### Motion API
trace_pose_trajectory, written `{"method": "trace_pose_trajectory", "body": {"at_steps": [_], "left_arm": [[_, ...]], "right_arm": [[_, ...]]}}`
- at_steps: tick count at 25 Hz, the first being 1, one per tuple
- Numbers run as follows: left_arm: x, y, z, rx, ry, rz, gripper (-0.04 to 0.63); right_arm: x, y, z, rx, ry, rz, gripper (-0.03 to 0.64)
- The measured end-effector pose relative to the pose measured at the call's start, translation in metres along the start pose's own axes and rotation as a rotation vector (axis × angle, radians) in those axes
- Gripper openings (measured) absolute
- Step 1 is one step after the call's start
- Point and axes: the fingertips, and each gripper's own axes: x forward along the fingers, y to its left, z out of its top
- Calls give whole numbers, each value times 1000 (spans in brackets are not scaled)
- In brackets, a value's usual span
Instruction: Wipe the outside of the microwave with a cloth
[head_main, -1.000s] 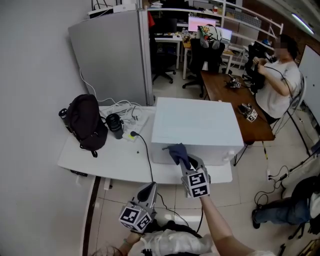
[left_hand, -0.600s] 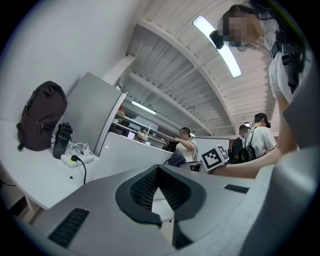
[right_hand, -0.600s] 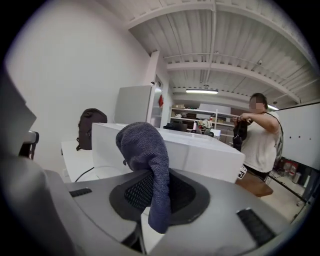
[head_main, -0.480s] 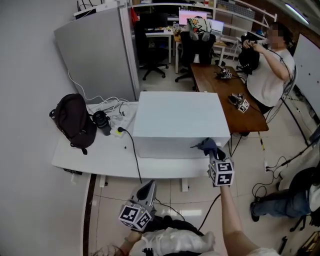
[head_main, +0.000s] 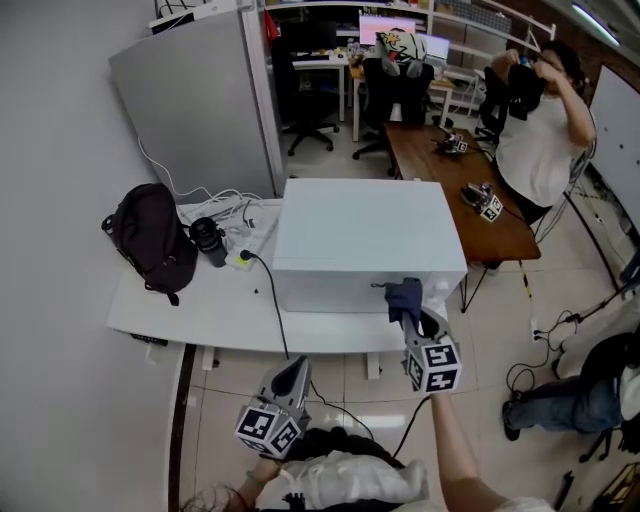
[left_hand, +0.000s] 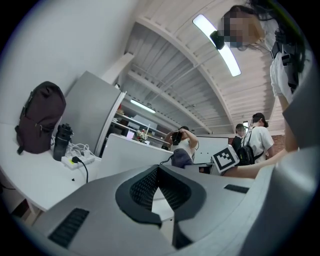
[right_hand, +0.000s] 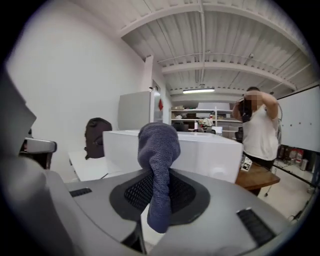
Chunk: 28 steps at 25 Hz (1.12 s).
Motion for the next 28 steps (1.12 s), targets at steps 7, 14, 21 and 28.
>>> {"method": "trace_pose_trajectory", "body": {"at_steps": [7,14,21,28], "left_arm": [[-22,21,7,-11,-19,47,-14],[-44,34,14,-2,-24,86,-14],[-57,47,15,-3,-26,116,-14],[-47,45,12,-17,-24,86,-14]], "right_arm": [[48,178,6,-84,-8,330,66],[123,256,-26,-183,85,434,66],[138,168,-55,-101,164,240,66],[85,12,-96,-20,221,-14,66]]}}
